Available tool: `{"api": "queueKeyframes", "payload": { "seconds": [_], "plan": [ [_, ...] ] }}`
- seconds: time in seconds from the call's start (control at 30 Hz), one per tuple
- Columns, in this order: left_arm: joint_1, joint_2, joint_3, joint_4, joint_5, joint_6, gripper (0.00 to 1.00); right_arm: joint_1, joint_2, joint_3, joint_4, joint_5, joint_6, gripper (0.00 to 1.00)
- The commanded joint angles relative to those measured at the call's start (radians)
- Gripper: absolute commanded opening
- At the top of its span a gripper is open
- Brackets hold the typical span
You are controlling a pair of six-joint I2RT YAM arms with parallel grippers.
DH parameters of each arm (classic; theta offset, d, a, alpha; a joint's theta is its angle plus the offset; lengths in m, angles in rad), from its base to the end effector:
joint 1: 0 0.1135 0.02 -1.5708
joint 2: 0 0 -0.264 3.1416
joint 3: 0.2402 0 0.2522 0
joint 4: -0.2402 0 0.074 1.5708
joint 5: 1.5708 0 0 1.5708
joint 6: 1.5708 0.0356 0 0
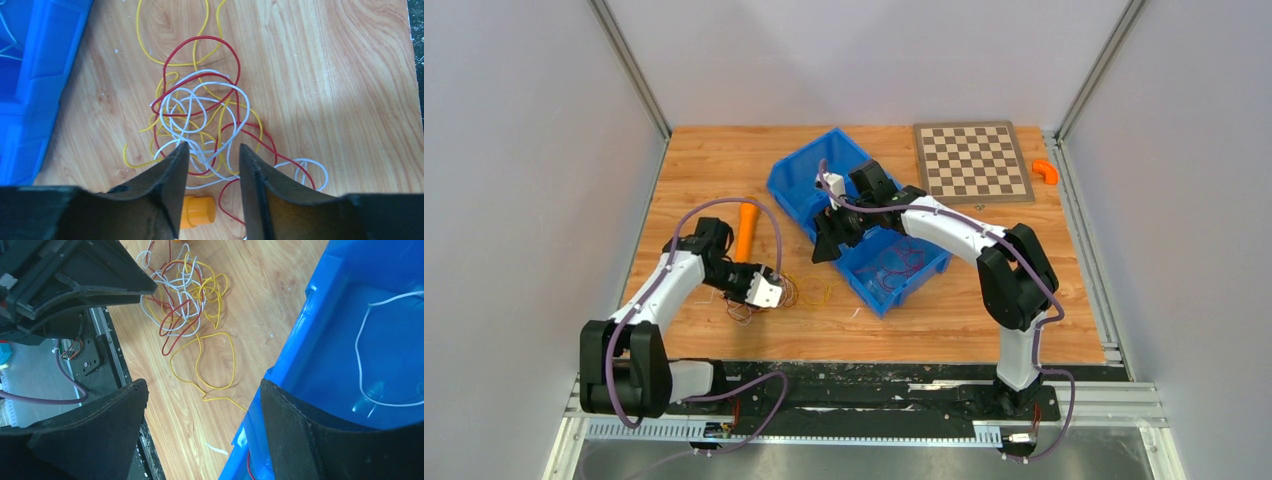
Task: Untangle the cables
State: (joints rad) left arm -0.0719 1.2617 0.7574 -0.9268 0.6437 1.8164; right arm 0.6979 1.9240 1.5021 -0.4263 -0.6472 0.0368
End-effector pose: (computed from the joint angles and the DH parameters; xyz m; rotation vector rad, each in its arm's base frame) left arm 0.1954 -0.0355 0.1977 2.0855 1.4370 -0.4073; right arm 0.3134 0.2909 0.2388 -1.0983 2.2358 1.1089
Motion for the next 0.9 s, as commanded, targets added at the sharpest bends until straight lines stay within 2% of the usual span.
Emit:
{"api": "queueKeyframes", "payload": {
  "seconds": [0.0, 0.1, 0.3, 0.43, 0.87],
  "plan": [
    [-0.004, -0.042, 0.051, -0.046, 0.04, 0.023, 0.53, -0.003, -0.04, -0.007, 0.027, -0.028, 0.02, 0.81],
    [-0.005, -0.067, 0.055, -0.06, 0.047, 0.031, 0.55, -0.003, -0.04, -0.006, 0.025, -0.027, 0.019, 0.81],
    [-0.008, -0.11, 0.043, -0.121, 0.059, 0.081, 0.43, -0.003, -0.04, -0.011, 0.026, -0.026, 0.02, 0.82],
    [-0.012, -0.079, 0.032, -0.099, 0.039, 0.079, 0.39, -0.003, -0.033, -0.008, 0.025, -0.029, 0.023, 0.82],
    [-0.013, 0.009, -0.005, -0.01, -0.022, 0.083, 0.35, -0.003, -0.041, -0.015, 0.022, -0.011, 0.017, 0.82]
  ]
}}
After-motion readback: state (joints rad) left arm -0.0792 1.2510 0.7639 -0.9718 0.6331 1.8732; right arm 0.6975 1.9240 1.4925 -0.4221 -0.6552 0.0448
